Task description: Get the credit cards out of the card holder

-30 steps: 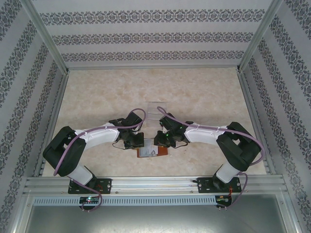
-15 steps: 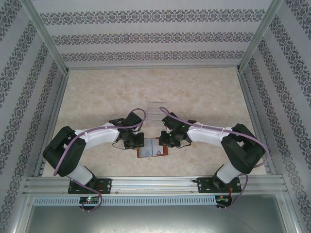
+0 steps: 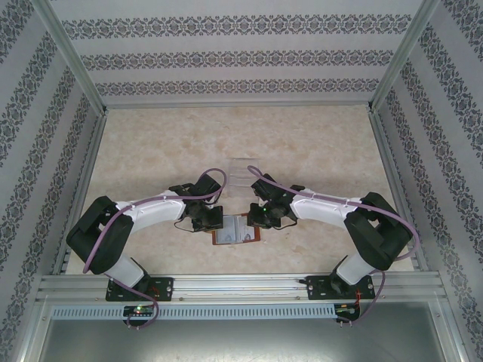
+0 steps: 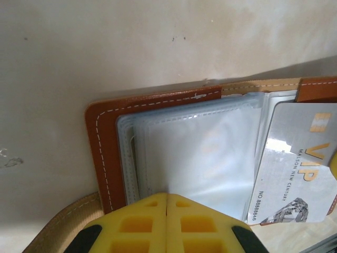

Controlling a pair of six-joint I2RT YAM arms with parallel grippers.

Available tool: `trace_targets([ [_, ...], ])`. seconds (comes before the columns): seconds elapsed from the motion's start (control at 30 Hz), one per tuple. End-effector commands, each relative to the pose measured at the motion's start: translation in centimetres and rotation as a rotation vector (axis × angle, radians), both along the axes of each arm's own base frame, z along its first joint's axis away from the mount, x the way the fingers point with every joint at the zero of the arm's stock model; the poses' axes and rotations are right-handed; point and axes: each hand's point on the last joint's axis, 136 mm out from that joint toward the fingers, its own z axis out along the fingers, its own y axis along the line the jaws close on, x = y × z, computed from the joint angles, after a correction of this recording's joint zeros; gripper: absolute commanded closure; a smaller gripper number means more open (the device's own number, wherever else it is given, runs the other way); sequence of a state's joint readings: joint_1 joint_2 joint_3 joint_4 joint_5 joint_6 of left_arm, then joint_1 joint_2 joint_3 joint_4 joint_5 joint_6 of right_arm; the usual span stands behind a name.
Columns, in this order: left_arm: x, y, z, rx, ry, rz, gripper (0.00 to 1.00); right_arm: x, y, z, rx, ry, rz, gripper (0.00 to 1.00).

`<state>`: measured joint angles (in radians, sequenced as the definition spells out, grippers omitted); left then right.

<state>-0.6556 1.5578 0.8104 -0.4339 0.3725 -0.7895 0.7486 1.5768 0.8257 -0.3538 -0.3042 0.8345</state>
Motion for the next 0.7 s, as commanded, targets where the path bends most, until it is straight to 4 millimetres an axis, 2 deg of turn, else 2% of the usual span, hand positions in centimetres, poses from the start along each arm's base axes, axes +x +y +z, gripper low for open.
trace_targets([
  [0.0, -1.1, 1.2, -0.7, 0.079, 0.031, -0.022, 0.95, 0.5, 1.3, 1.4, 0.051, -0.017, 0.007, 0.82],
  [0.37, -1.0, 1.2, -0.6, 0.082, 0.029, -0.021, 0.94, 0.3, 2.6, 2.1, 0.104, -0.004, 0.011, 0.76],
  [0.67, -1.1, 1.3, -0.5, 0.085, 0.025, -0.022, 0.95, -0.2, 2.7, 2.2, 0.12, 0.008, 0.005, 0.76],
])
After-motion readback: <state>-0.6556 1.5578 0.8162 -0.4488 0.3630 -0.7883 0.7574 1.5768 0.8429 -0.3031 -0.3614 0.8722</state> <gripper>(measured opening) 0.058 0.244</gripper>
